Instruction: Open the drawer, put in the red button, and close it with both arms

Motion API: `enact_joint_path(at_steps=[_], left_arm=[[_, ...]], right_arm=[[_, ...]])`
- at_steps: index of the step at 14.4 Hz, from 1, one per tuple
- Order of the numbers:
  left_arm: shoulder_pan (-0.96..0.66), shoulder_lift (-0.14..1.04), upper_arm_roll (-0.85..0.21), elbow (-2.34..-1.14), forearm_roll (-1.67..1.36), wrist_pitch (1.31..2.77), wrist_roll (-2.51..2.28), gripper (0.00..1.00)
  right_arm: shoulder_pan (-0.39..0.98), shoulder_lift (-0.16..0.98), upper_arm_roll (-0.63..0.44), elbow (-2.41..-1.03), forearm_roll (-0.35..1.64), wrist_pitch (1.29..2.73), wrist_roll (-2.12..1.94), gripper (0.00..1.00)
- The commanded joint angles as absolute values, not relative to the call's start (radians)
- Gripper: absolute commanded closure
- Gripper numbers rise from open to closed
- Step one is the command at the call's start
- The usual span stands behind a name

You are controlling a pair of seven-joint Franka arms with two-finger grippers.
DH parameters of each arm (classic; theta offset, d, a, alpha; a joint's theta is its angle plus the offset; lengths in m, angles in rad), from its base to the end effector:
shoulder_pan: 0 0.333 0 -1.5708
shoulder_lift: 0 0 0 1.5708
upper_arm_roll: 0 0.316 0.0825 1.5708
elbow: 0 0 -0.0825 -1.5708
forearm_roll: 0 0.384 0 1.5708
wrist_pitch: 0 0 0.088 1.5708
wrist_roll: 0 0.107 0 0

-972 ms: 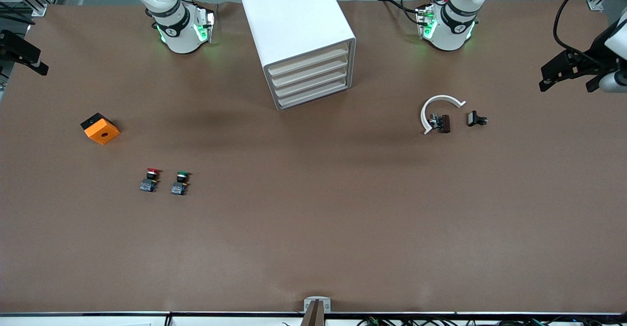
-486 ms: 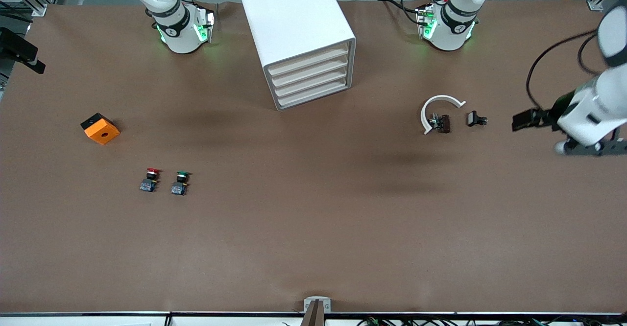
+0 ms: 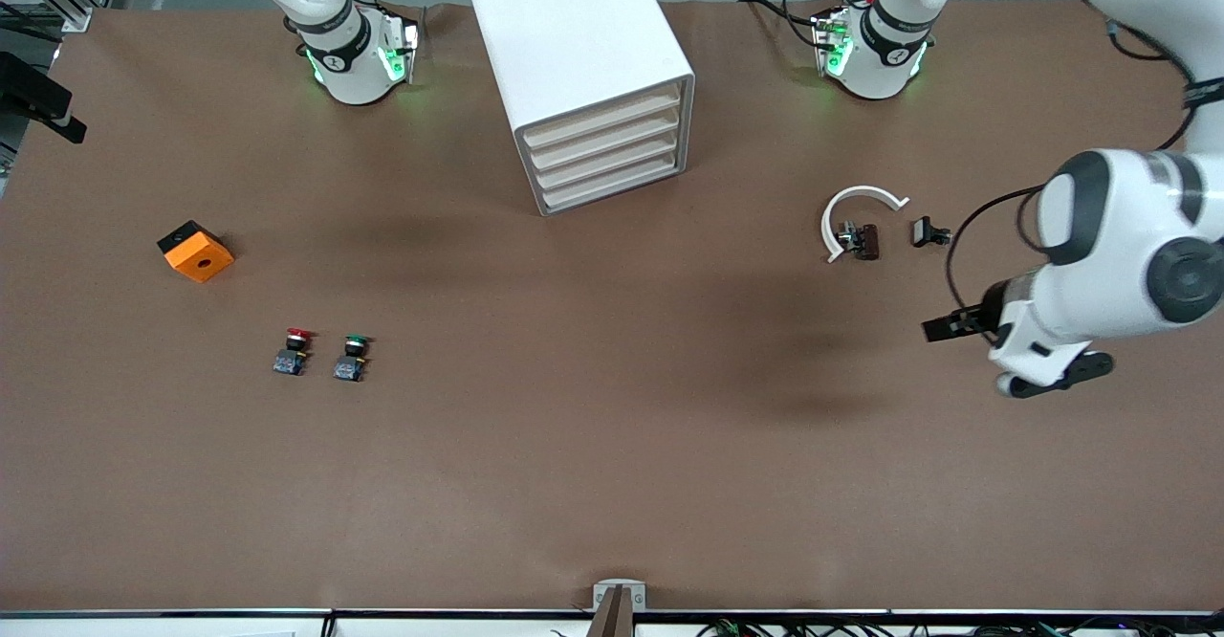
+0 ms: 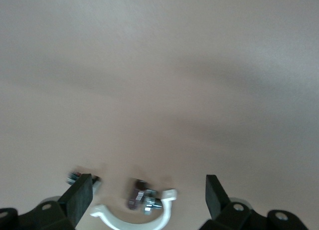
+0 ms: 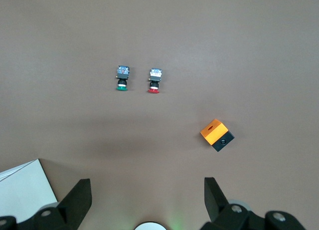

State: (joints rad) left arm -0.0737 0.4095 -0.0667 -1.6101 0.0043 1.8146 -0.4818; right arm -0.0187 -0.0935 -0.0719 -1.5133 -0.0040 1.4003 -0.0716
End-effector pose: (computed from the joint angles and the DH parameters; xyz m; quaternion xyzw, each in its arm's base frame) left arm 0.6419 -0.0856 0.3756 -0.9802 -0.1696 0.1005 0.0203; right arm 0.5035 -0.0484 0.6858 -0.9999 0.0096 0.0097 0.0022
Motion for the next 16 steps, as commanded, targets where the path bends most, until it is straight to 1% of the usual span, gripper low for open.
enact_joint_path(at_steps=[1, 3, 5, 7, 8, 9, 10, 12, 14, 16], left_arm=[[-0.144, 0.452, -0.066, -1.545, 0.012, 1.806, -0.694, 0.00], [-0.211, 0.489, -0.066, -1.539, -0.009, 1.795, -0.918, 0.00], [-0.264, 0.531, -0.066, -1.519, -0.090, 1.766, -1.090, 0.00], [-0.291, 0.592, -0.066, -1.451, -0.213, 1.679, -1.204, 0.00], [-0.296, 0.612, -0.067, -1.437, -0.279, 1.645, -1.250, 0.00], [-0.313, 0.627, -0.075, -1.434, -0.344, 1.616, -1.285, 0.00], [-0.334, 0.641, -0.075, -1.434, -0.392, 1.580, -1.328, 0.00], [-0.368, 0.678, -0.077, -1.421, -0.461, 1.493, -1.455, 0.00], [-0.397, 0.716, -0.078, -1.419, -0.552, 1.407, -1.592, 0.00], [-0.423, 0.742, -0.078, -1.419, -0.625, 1.349, -1.711, 0.00]], right_arm=[[-0.025, -0.022, -0.072, -1.499, -0.021, 1.425, -0.083, 0.00], [-0.025, -0.005, -0.074, -1.500, -0.035, 1.468, -0.086, 0.00], [-0.023, 0.008, -0.074, -1.500, -0.069, 1.480, -0.086, 0.00], [-0.025, 0.047, -0.074, -1.499, -0.075, 1.506, -0.087, 0.00], [-0.025, 0.052, -0.074, -1.499, -0.078, 1.528, -0.087, 0.00], [-0.029, 0.072, -0.075, -1.500, -0.078, 1.554, -0.087, 0.00], [-0.031, 0.119, -0.075, -1.499, -0.080, 1.562, -0.086, 0.00], [-0.052, 0.138, -0.075, -1.497, -0.068, 1.577, -0.086, 0.00], [-0.051, 0.199, -0.075, -1.499, -0.066, 1.600, -0.074, 0.00], [-0.052, 0.244, -0.074, -1.525, -0.042, 1.710, -0.071, 0.00]])
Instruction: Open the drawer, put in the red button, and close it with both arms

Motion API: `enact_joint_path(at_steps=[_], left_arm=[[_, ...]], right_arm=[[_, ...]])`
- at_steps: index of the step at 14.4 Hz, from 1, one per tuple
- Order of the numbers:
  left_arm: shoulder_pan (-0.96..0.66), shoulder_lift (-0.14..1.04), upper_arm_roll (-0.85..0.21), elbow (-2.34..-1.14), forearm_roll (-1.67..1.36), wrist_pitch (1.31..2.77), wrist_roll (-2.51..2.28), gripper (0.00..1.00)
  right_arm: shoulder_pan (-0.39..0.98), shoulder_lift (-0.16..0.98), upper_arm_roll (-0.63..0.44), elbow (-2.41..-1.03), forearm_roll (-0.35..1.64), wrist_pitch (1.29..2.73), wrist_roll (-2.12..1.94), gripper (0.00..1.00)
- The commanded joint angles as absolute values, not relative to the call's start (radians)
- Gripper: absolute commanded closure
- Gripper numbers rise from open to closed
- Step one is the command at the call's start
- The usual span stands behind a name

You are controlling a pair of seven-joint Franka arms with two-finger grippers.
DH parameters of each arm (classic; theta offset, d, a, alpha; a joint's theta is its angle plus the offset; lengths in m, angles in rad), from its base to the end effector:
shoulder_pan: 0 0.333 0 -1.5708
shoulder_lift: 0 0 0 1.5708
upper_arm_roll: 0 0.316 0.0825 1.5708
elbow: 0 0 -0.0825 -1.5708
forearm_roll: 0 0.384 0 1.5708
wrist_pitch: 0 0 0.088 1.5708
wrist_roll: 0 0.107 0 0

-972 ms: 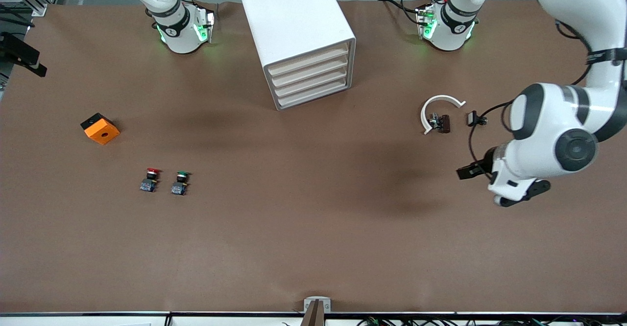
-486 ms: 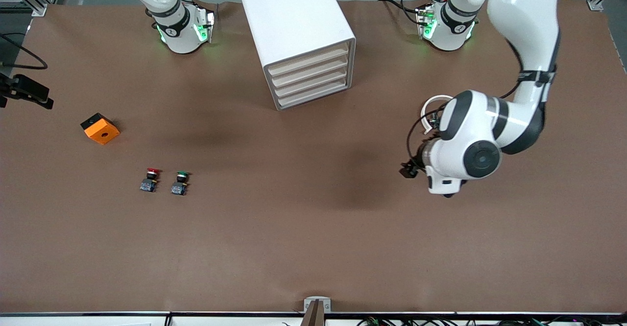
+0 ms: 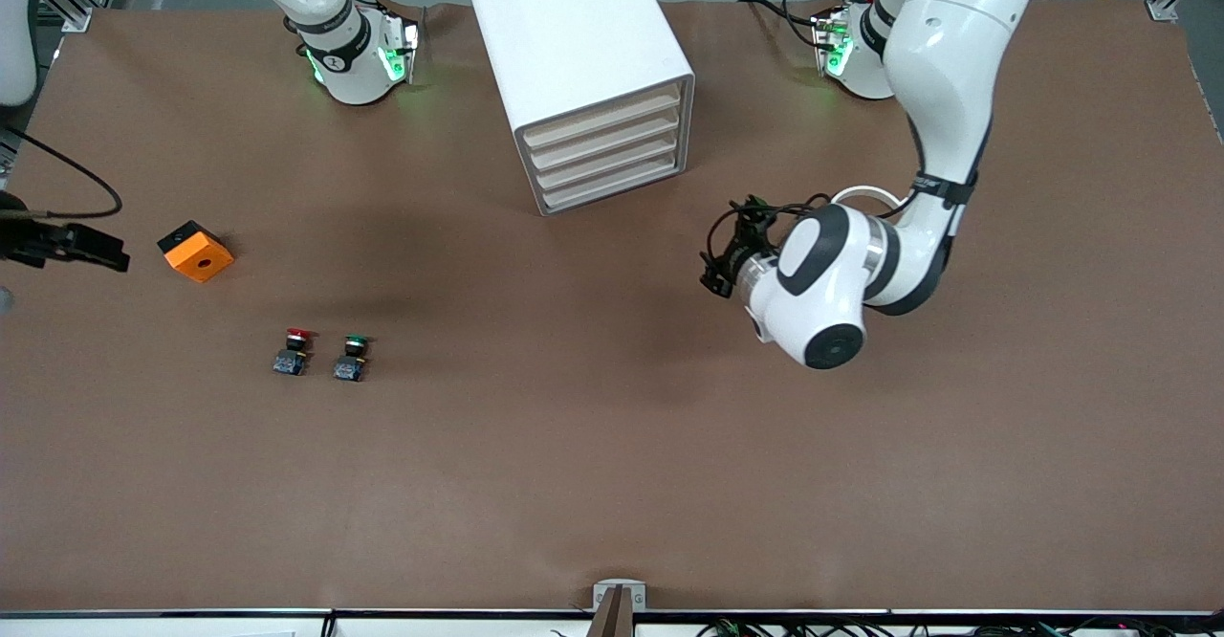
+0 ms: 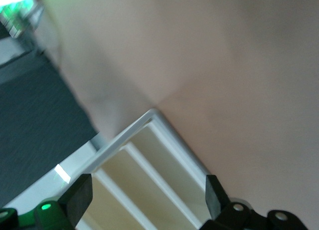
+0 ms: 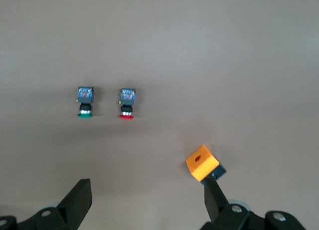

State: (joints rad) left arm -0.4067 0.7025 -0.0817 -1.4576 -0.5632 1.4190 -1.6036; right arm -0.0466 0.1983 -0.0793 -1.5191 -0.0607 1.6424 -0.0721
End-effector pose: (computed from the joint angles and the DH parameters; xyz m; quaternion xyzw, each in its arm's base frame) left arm 0.5360 -0.3475 0.2575 -0.7218 -0.5202 0.4313 0.1498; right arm 0.6096 -0.0791 0.5394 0.9983 -0.0231 -0.0407 0.0341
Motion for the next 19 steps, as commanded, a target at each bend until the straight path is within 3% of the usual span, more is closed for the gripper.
enact_joint_path(at_steps=[1, 2, 3, 4, 8, 9, 10, 19], left_arm=[[-0.426, 0.758, -0.078, -1.419, -0.658, 1.323, -1.754, 0.00], [-0.440, 0.765, -0.080, -1.420, -0.684, 1.312, -1.797, 0.00], [-0.457, 0.772, -0.078, -1.422, -0.701, 1.296, -1.830, 0.07], [-0.469, 0.787, -0.078, -1.422, -0.710, 1.267, -1.856, 0.40], [-0.477, 0.814, -0.078, -1.437, -0.771, 1.207, -1.928, 0.44], [-0.482, 0.827, -0.078, -1.440, -0.787, 1.203, -1.957, 0.52], [-0.495, 0.831, -0.078, -1.440, -0.796, 1.200, -1.971, 0.53], [-0.557, 0.913, -0.078, -1.440, -0.900, 1.204, -2.000, 0.53]], right_arm=[[-0.054, 0.270, -0.075, -1.537, -0.008, 1.759, -0.071, 0.00], [-0.054, 0.294, -0.075, -1.549, 0.017, 1.807, -0.069, 0.00], [-0.048, 0.314, -0.075, -1.571, 0.018, 1.860, -0.048, 0.00], [-0.043, 0.319, -0.075, -1.600, 0.018, 1.914, 0.004, 0.00], [-0.035, 0.322, -0.072, -1.768, 0.018, 2.133, 0.066, 0.00], [-0.043, 0.337, -0.072, -1.796, 0.018, 2.179, 0.067, 0.00], [-0.051, 0.359, -0.071, -1.816, 0.021, 2.227, 0.071, 0.00], [-0.026, 0.534, -0.072, -1.934, 0.074, 2.578, 0.084, 0.00]])
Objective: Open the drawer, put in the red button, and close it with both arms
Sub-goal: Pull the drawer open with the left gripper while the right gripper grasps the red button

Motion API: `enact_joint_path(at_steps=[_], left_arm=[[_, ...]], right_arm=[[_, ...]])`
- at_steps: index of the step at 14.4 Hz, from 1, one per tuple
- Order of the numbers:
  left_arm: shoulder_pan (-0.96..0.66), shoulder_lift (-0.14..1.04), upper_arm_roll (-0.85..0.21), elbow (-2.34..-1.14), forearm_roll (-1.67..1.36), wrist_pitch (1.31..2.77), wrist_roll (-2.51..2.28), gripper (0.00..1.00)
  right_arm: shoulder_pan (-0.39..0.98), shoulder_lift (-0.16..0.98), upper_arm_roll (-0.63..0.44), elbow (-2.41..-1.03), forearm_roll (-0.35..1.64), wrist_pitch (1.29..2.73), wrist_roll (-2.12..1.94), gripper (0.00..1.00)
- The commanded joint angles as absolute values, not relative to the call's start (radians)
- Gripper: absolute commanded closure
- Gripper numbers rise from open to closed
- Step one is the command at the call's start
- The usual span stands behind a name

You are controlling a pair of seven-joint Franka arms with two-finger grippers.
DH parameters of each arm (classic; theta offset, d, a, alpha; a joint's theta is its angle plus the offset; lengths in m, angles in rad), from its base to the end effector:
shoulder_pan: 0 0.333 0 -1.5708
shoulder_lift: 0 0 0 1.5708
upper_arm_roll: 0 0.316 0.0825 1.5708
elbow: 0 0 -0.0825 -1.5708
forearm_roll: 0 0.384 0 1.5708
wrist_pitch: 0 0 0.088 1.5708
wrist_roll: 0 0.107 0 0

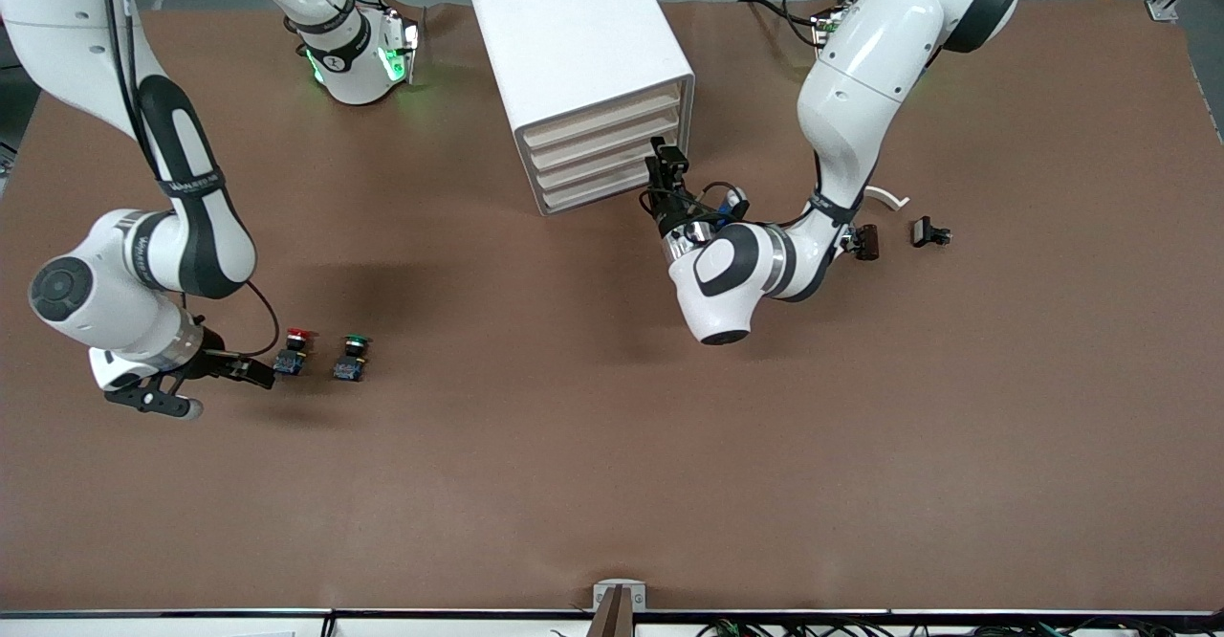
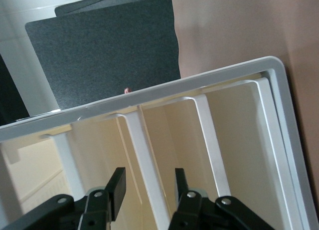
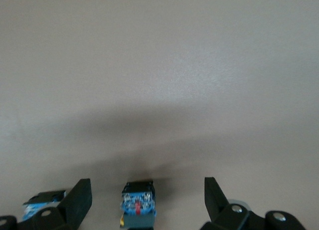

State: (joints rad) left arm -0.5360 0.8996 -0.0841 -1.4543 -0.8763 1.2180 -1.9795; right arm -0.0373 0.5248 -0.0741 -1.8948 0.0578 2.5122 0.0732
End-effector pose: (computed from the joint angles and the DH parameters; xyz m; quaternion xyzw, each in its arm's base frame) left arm 0.4394 -0.4273 0.1690 -0.5280 -0.5374 0.5599 0.3448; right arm 0.6393 -0.0693 0.2339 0.9930 -0.1087 0.0473 0.0011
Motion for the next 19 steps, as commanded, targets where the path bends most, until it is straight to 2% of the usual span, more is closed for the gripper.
enact_joint_path(at_steps=[1, 4, 5, 7, 10, 15, 16, 19], left_arm=[[-0.567, 0.914, -0.078, -1.442, -0.910, 1.204, -2.000, 0.53], [-0.601, 0.907, -0.078, -1.459, -0.916, 1.203, -2.000, 0.54], [-0.607, 0.905, -0.078, -1.460, -0.916, 1.203, -2.002, 0.58], [-0.615, 0.905, -0.078, -1.460, -0.916, 1.203, -2.002, 0.78], [-0.611, 0.904, -0.078, -1.459, -0.916, 1.201, -2.002, 0.98], [-0.569, 0.911, -0.077, -1.456, -0.931, 1.201, -2.000, 0.97], [-0.557, 0.911, -0.077, -1.456, -0.931, 1.201, -2.000, 0.97], [-0.514, 0.911, -0.077, -1.454, -0.931, 1.203, -2.000, 0.94]], right_arm=[[-0.025, 0.546, -0.072, -1.945, 0.074, 2.607, 0.084, 0.00], [-0.018, 0.555, -0.074, -1.957, 0.074, 2.629, 0.084, 0.00], [-0.018, 0.557, -0.074, -1.959, 0.074, 2.629, 0.084, 0.00], [-0.017, 0.564, -0.074, -1.970, 0.072, 2.632, 0.084, 0.00], [-0.015, 0.563, -0.072, -1.993, 0.072, 2.619, 0.084, 0.00], [-0.015, 0.561, -0.072, -2.011, 0.072, 2.615, 0.084, 0.00], [-0.014, 0.560, -0.072, -2.013, 0.072, 2.614, 0.083, 0.13], [-0.014, 0.557, -0.071, -2.019, 0.072, 2.608, 0.087, 0.79]])
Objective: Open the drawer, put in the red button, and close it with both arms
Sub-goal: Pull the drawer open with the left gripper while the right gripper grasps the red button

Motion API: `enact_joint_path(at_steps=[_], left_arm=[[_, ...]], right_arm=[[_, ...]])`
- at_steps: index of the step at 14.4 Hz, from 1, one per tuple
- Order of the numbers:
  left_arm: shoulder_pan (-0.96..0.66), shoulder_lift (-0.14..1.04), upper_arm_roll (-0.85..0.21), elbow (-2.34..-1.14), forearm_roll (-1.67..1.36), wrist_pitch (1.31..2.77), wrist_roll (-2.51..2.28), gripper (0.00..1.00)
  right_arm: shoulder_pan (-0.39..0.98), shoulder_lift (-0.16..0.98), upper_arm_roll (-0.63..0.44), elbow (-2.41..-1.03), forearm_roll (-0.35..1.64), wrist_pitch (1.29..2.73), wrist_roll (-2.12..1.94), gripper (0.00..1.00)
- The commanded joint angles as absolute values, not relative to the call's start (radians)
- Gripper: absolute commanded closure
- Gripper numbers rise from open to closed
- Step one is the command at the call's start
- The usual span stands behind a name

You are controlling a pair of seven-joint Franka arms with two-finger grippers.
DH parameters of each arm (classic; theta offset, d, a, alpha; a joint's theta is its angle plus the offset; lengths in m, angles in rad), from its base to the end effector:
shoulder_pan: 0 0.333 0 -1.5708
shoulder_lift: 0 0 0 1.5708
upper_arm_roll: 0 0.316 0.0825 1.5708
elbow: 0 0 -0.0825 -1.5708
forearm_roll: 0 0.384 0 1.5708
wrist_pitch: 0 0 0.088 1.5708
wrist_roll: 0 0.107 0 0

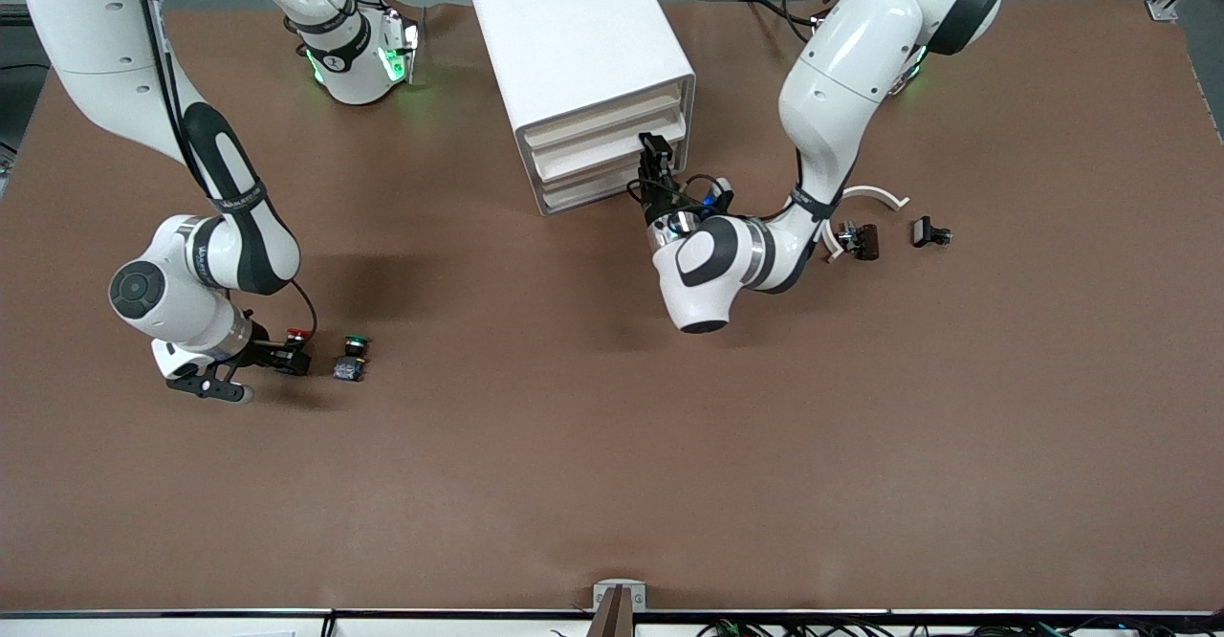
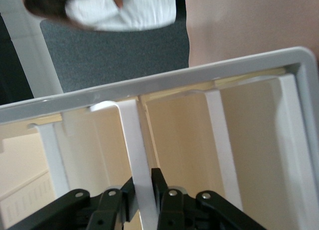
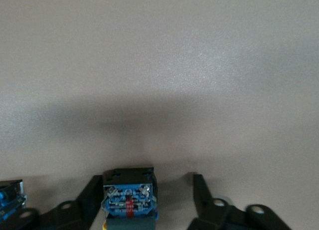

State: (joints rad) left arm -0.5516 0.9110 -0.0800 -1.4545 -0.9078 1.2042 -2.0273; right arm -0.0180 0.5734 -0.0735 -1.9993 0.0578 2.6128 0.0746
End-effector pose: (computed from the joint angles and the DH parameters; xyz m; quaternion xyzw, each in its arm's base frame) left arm 0.4314 -0.4343 0.1652 -0.5075 -0.5412 0.5630 0.3641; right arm 0.6069 -0.0562 0.1722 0.9946 -0.1012 0.0211 0.0049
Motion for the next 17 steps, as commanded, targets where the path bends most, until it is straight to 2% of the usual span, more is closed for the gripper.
enact_joint_path(at_steps=[1, 5, 9, 14, 15, 16, 17], left_arm=[[-0.497, 0.911, -0.077, -1.453, -0.933, 1.203, -2.002, 0.94], [-0.425, 0.911, -0.071, -1.447, -0.962, 1.204, -2.003, 0.89], [-0.371, 0.904, -0.069, -1.437, -0.971, 1.203, -2.011, 0.84], [-0.336, 0.905, -0.069, -1.425, -0.973, 1.204, -2.017, 0.78], [-0.336, 0.905, -0.069, -1.425, -0.973, 1.203, -2.017, 0.65], [-0.337, 0.905, -0.071, -1.425, -0.973, 1.203, -2.017, 0.36], [-0.341, 0.907, -0.069, -1.425, -0.973, 1.204, -2.017, 0.00]], right_arm=[[-0.014, 0.557, -0.071, -2.017, 0.072, 2.599, 0.087, 0.99], [-0.006, 0.540, -0.068, -2.010, 0.074, 2.582, 0.089, 1.00], [0.093, 0.451, -0.069, -1.944, 0.074, 2.348, 0.294, 1.00], [0.254, 0.335, -0.066, -1.918, 0.075, 2.195, 0.579, 1.00], [0.294, 0.322, -0.067, -1.907, 0.075, 2.174, 0.648, 1.00], [0.336, 0.313, -0.066, -1.885, 0.075, 2.137, 0.720, 1.00], [0.380, 0.311, -0.067, -1.862, 0.075, 2.105, 0.783, 1.00]])
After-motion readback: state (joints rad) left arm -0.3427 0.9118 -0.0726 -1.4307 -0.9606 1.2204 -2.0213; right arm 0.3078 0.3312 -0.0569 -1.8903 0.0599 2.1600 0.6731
